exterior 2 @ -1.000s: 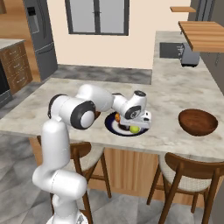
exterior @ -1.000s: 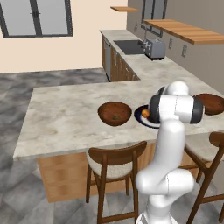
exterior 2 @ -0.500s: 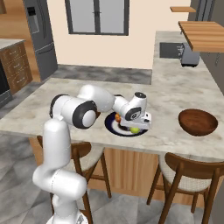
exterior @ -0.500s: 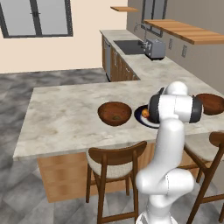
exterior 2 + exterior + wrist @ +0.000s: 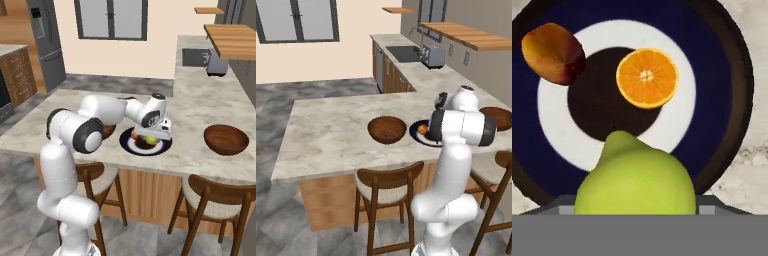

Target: Take the fruits from the plate on the dining counter and place two fruits in each bowl.

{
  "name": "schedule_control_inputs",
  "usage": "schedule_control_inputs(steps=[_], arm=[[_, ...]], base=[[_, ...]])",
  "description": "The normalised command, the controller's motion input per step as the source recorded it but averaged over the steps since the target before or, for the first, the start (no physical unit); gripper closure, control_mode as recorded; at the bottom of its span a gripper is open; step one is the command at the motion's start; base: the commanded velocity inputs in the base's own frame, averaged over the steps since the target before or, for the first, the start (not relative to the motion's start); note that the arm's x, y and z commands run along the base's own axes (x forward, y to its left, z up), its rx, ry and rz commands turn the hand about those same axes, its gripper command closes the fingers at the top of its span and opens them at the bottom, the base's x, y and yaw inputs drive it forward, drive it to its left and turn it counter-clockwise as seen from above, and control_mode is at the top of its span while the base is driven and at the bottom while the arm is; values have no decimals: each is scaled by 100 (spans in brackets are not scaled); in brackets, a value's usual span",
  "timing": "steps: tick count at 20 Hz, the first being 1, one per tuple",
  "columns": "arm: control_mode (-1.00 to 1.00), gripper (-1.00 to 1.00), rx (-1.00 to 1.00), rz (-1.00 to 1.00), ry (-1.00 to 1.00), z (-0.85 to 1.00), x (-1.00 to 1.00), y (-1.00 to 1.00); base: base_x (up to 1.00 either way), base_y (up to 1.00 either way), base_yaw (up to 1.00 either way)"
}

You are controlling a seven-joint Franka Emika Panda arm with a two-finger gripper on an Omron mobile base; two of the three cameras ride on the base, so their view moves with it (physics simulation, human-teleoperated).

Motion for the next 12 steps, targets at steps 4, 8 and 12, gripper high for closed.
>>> schedule_control_inputs(steps=[4,8,12], arm=[[-100,100,0,-3,0,93,-31,81],[-100,100,0,0,1,55,-3,100],[-100,100,0,0,3,51,0,100]], base=[[0,0,0],[0,0,0],[0,0,0]])
